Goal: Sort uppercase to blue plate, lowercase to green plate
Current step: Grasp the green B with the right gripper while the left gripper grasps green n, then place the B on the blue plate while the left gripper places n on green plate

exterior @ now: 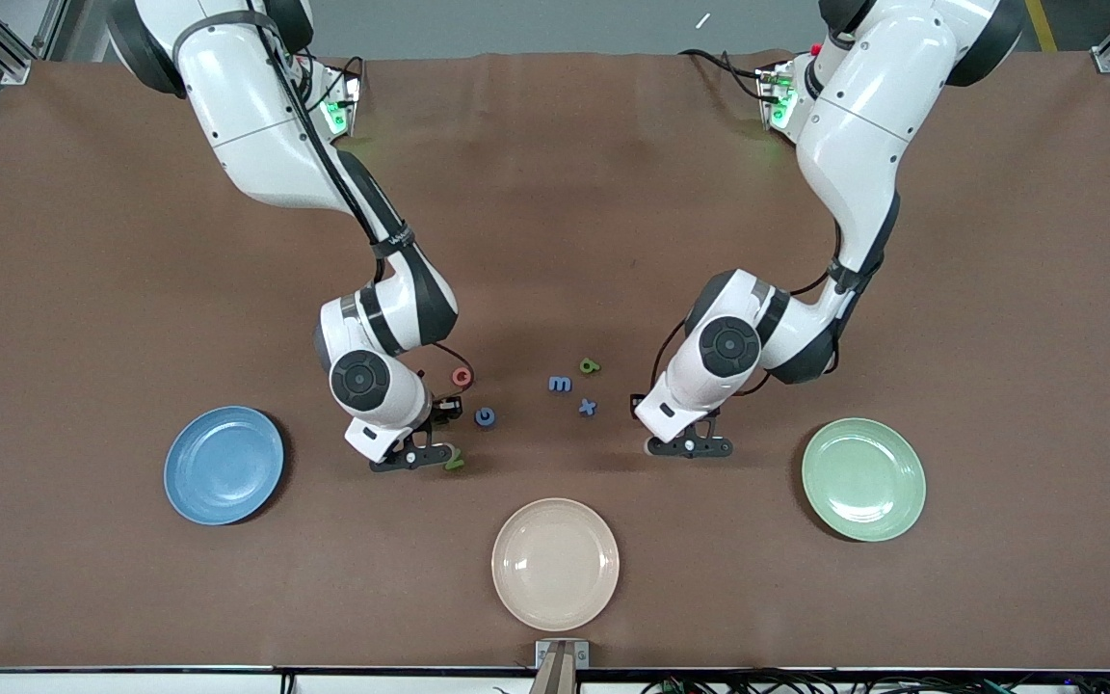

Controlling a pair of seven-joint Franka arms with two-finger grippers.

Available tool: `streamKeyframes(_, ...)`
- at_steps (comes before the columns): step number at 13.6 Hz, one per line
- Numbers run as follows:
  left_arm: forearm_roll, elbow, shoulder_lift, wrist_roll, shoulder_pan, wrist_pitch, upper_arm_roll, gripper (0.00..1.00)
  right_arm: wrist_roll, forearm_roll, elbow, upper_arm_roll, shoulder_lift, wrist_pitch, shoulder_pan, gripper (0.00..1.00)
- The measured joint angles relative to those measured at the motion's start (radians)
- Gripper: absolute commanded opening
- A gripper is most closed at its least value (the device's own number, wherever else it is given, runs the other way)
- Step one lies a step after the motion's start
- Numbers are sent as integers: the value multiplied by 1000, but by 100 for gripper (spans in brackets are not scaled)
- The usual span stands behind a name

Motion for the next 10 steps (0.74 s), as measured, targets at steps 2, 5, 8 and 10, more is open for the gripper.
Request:
streamKeyframes(2,0,2,7,-10,-6,0,0,53,-1,0,0,-1,0,0,0,6)
streamKeyframes(5,8,3,22,-11,-7,0,0,44,-1,0,7,-22,0,7,-5,5)
streamKeyframes(8,13,9,26,-17,-7,0,3,6,-68,0,27,-80,-10,2,-57,5)
streamKeyframes(10,22,15,26,-18,-6,0,5,1,-160,0,37,-110,-22,-23,-117,6)
